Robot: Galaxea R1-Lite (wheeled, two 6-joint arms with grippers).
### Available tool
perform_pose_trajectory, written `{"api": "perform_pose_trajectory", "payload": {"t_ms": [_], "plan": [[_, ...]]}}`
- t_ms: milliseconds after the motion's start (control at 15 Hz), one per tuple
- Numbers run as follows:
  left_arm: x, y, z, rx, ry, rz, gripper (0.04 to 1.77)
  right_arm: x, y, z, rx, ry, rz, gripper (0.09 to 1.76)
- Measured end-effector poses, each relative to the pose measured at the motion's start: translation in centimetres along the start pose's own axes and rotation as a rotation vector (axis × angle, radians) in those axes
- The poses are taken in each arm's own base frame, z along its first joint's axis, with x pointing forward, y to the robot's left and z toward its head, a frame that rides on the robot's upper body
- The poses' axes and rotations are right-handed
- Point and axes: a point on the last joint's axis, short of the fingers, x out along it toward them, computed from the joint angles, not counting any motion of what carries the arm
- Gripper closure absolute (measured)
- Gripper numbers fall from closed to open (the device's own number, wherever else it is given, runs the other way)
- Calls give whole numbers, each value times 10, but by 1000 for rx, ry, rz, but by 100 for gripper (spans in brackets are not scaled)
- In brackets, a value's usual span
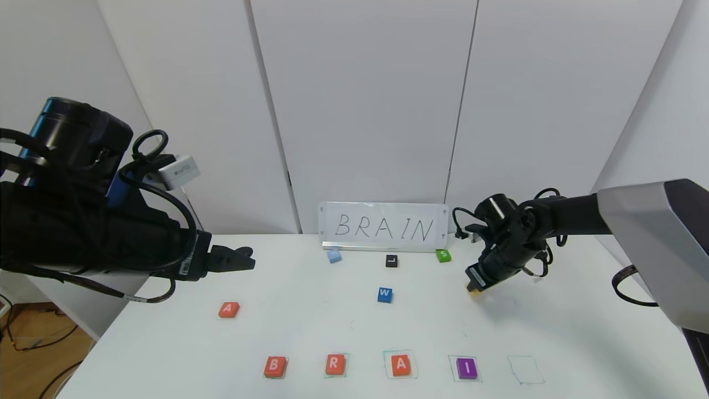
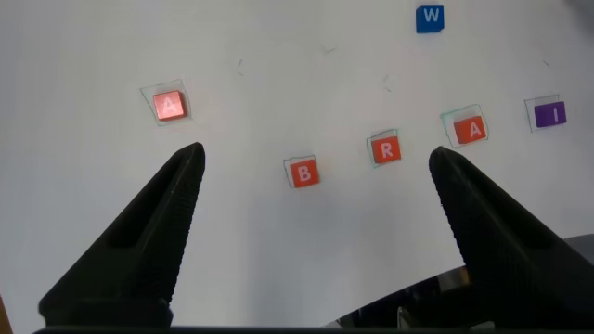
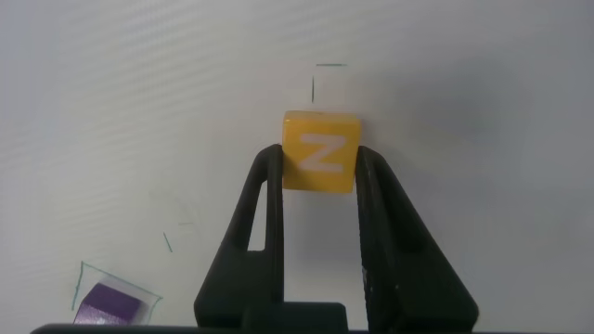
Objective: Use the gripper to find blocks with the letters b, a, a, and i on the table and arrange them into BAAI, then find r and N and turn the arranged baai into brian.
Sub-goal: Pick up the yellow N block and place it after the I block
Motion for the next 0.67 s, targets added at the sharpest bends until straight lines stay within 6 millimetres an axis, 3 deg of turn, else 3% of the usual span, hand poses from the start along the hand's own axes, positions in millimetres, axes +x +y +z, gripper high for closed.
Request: {"api": "perform_pose_trajectory", "payload": {"t_ms": [200, 667], "plan": [[3, 1, 0, -1, 8, 4, 9, -17, 1, -16, -59, 52, 11, 132], [8, 5, 0, 8, 22, 12, 9, -52, 3, -89, -339, -44, 105, 132]]}}
